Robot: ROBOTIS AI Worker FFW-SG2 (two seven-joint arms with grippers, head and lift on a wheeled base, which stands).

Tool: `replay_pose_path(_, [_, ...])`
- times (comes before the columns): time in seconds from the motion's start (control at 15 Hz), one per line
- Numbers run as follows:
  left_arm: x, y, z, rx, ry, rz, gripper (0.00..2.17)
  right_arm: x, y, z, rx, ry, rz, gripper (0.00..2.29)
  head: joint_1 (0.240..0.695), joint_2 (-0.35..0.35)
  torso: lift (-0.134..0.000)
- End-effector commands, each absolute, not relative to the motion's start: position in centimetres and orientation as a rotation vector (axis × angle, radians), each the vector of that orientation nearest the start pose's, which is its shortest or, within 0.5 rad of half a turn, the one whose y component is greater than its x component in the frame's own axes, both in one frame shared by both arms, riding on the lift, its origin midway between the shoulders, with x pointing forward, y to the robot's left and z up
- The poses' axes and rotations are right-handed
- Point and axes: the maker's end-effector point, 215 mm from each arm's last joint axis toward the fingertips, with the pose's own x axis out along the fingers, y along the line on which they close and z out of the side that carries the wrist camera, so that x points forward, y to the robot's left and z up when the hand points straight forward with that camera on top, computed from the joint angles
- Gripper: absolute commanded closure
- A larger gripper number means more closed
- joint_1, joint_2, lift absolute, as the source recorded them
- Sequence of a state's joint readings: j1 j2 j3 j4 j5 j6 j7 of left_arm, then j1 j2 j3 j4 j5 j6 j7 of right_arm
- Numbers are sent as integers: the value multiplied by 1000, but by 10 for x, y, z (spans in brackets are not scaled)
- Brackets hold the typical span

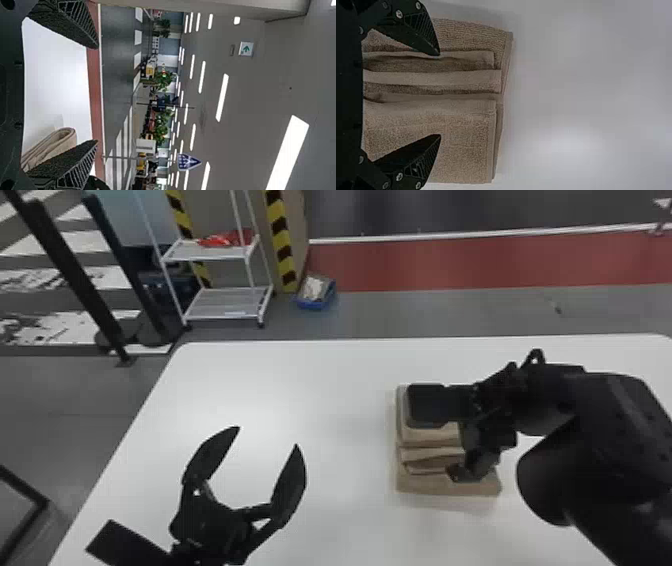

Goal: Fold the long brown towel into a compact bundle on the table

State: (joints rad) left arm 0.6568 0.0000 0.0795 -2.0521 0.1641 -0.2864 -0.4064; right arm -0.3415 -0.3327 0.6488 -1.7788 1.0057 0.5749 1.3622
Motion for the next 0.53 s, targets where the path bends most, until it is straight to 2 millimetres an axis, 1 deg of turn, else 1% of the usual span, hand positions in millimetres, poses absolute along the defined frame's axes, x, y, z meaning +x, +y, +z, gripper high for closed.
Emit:
replay_pose_path(0.0, [381, 196, -306, -84, -137, -306, 33, 490, -87, -416, -1281, 714, 1127, 178, 695, 140, -125])
replay_pose_path(0.13, [381, 197, -307, -83, -135, -304, 36, 490, -88, -418, -1308, 709, 1133, 181, 695, 139, -125])
replay_pose_path(0.27, [381, 195, -307, -84, -135, -307, 39, 490, -93, -424, -1320, 726, 1126, 188, 695, 139, -125])
replay_pose_path(0.47, [381, 194, -306, -86, -137, -309, 39, 490, -92, -426, -1338, 724, 1134, 191, 695, 132, -125])
